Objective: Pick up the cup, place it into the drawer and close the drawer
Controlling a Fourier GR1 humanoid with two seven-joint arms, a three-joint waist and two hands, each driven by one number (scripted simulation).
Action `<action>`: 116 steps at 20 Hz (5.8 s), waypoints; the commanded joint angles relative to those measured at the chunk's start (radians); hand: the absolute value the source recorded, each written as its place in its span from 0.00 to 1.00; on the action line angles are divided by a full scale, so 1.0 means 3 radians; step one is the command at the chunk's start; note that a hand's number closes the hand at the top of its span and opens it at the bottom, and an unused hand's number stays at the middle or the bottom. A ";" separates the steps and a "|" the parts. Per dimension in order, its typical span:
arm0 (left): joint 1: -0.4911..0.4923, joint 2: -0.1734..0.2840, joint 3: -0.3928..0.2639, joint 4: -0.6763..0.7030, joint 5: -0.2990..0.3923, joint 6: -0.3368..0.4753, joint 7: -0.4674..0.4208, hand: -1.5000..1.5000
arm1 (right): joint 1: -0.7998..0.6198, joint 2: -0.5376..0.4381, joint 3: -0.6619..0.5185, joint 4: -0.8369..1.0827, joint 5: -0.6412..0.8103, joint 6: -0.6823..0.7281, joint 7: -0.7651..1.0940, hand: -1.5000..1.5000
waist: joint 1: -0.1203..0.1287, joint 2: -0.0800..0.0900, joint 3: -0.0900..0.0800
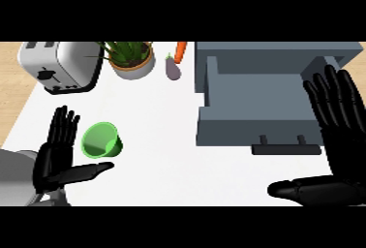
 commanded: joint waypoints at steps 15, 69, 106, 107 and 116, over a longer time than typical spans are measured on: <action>-0.0345 0.0105 0.0208 0.1338 0.0050 -0.0071 -0.0864 0.00 | -0.0196 -0.0112 -0.0137 -0.0153 -0.0161 0.0005 0.0376 0.00 | 0.0001 -0.0001 0.0000; -0.1267 0.0180 0.0292 0.3405 0.0130 -0.0779 -0.2721 1.00 | -0.0088 -0.0152 -0.0212 -0.0190 -0.0259 0.0136 0.0298 0.00 | -0.0017 0.0002 -0.0002; -0.2211 -0.0223 -0.0601 -0.0118 0.0288 0.0597 0.0634 1.00 | -0.0080 -0.0099 -0.0215 0.0064 -0.0126 0.0134 0.0106 0.00 | -0.0008 -0.0002 0.0002; -0.2197 -0.0265 -0.0647 -0.0148 0.0257 0.0625 0.0653 1.00 | 0.0064 -0.0024 -0.0105 -0.0028 -0.0009 0.0100 0.0064 0.00 | -0.0012 -0.0003 0.0001; -0.3191 -0.0270 -0.0751 0.1051 0.0257 0.0941 0.0482 1.00 | -0.0049 -0.0090 -0.0234 0.0046 -0.0165 0.0144 0.0098 0.00 | -0.0053 0.0009 0.0002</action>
